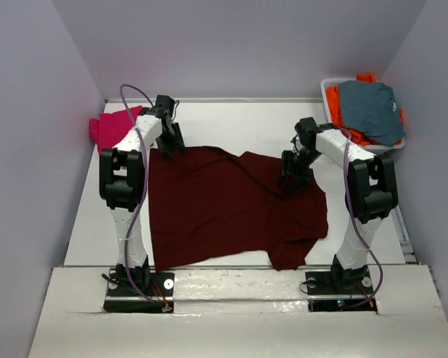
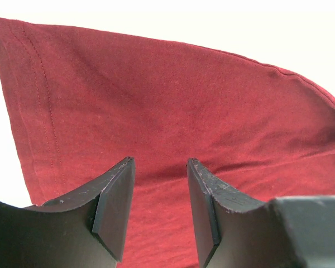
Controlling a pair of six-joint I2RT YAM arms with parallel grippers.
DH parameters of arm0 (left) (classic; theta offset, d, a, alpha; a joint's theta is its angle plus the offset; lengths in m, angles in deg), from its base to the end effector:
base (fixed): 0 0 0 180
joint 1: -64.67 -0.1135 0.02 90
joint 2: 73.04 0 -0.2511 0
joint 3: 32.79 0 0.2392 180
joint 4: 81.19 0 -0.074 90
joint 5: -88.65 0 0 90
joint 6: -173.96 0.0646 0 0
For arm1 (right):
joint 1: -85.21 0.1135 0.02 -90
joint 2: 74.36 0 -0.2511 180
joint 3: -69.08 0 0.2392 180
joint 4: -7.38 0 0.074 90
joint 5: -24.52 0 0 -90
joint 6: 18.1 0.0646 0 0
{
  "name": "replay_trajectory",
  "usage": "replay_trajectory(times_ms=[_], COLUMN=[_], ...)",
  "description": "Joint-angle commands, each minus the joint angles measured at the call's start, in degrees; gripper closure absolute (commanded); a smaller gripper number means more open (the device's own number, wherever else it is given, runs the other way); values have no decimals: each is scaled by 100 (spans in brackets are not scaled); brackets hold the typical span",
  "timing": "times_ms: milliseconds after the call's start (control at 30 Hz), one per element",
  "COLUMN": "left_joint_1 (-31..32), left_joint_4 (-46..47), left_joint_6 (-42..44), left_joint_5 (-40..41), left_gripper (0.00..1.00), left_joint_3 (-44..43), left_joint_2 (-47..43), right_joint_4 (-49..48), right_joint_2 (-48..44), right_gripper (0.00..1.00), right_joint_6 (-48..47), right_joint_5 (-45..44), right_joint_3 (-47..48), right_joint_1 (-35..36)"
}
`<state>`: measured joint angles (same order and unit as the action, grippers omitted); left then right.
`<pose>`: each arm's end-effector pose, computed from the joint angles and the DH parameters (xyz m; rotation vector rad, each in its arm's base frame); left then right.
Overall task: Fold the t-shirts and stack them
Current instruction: Fold the tshirt
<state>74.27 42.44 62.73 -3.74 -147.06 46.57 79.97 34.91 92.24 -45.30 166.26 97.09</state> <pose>0.4412 -0.0774 0.1876 -0.2563 2.6547 -0.2323 0.3372 0.0937 0.1664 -0.2018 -3.0740 -0.5664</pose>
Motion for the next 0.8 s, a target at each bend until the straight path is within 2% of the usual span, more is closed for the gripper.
replay_trajectory(times_ms=[0, 300, 767], left_joint_1=[-29, -29, -82], left_joint_4=[-69, -78, -78], left_joint_6=[76, 93, 111], left_joint_5=[-16, -33, -33], left_gripper=[47, 47, 47], left_joint_3=[-19, -54, 8], left_joint_2=[-421, -404, -465], right_joint_4=[-67, -436, -542], right_joint_2=[-205, 278, 1351], right_gripper=[43, 44, 47], right_joint_6=[101, 576, 805], right_joint_5=[-435, -1376, -1983], right_joint_3=[49, 768, 2114], right_joint_1=[51, 51, 51])
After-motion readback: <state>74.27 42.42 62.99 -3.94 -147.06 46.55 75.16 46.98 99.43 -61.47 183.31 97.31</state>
